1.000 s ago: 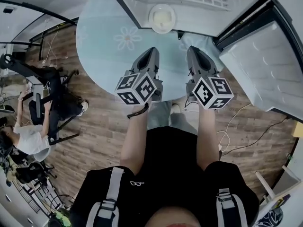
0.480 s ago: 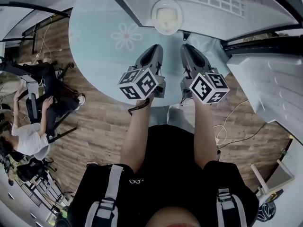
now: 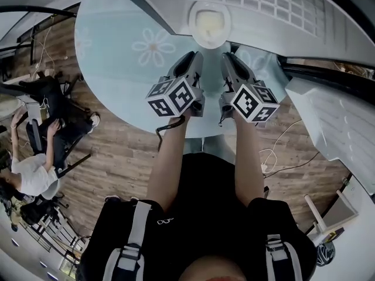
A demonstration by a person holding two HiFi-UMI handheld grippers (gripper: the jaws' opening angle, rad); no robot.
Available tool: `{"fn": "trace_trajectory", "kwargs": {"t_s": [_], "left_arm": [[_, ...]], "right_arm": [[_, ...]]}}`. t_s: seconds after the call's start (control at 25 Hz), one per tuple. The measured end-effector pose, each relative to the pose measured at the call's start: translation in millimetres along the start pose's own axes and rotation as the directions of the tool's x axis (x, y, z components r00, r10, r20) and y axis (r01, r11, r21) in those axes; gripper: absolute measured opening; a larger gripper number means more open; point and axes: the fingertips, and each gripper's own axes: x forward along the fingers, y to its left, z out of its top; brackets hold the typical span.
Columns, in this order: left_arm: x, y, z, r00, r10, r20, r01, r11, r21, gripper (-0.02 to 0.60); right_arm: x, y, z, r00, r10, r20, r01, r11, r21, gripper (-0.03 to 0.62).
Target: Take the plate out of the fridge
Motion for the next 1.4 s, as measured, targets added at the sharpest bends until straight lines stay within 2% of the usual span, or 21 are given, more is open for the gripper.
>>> {"fn": "trace_trajectory", "kwargs": {"t_s": [0.12,0.16,0.2,0.52,0.72,0.92,1.08,1.24,1.4], "left_arm": [[8.4,6.1,-1.0,1.000,-0.005,-0.018,0.004,1.000,-0.017,0.086],[11.6,7.6,-0.8,1.000,-0.008,-0.024,0.008,1.000,-0.021,0.086],[14.7,9.1,-0.6,1.000,-0.011,-0.029,0.011,1.000,-0.024,0.086],[32.1,18.3,2.2,0.998,-0.016,-0.065,0.016,1.000,-0.015,0.086],[35.7,19.6,0.7,0.998,-0.030,-0.060,0.025,0.996,-0.082,0.116],[39.1,14.0,5.4,0.996,-0.087,-0.028,0.082,0.986,-0.147,0.129],[52.4,15.0,7.3,0.995,-0.075,-0.058,0.068,0.991,-0.116,0.126],[59.9,17.5,7.2,0.996,-0.068,-0.062,0.059,0.990,-0.129,0.126],[62.4,13.7,8.0,0.995,-0.079,-0.068,0.069,0.988,-0.138,0.086]], "right_arm": [[10.3,-5.7,-3.4,1.000,-0.015,0.000,0.015,0.999,0.030,0.066],[13.9,-7.4,-3.7,1.000,-0.017,0.002,0.017,0.999,0.039,0.108],[17.3,-9.2,-4.1,1.000,-0.021,0.003,0.020,0.999,0.049,0.118],[38.7,-20.9,-7.0,0.999,-0.054,0.001,0.054,0.991,0.126,0.118],[48.0,-29.9,-7.8,0.999,-0.037,0.024,0.030,0.974,0.225,0.118],[55.9,-27.4,-4.0,0.999,-0.014,0.050,-0.001,0.954,0.299,0.118],[58.8,-29.0,-2.1,0.998,-0.006,0.057,-0.013,0.944,0.329,0.117],[63.4,-26.0,0.2,0.998,0.006,0.055,-0.025,0.940,0.341,0.084],[65.6,-24.1,1.4,0.999,0.005,0.040,-0.019,0.936,0.351,0.063]]}}
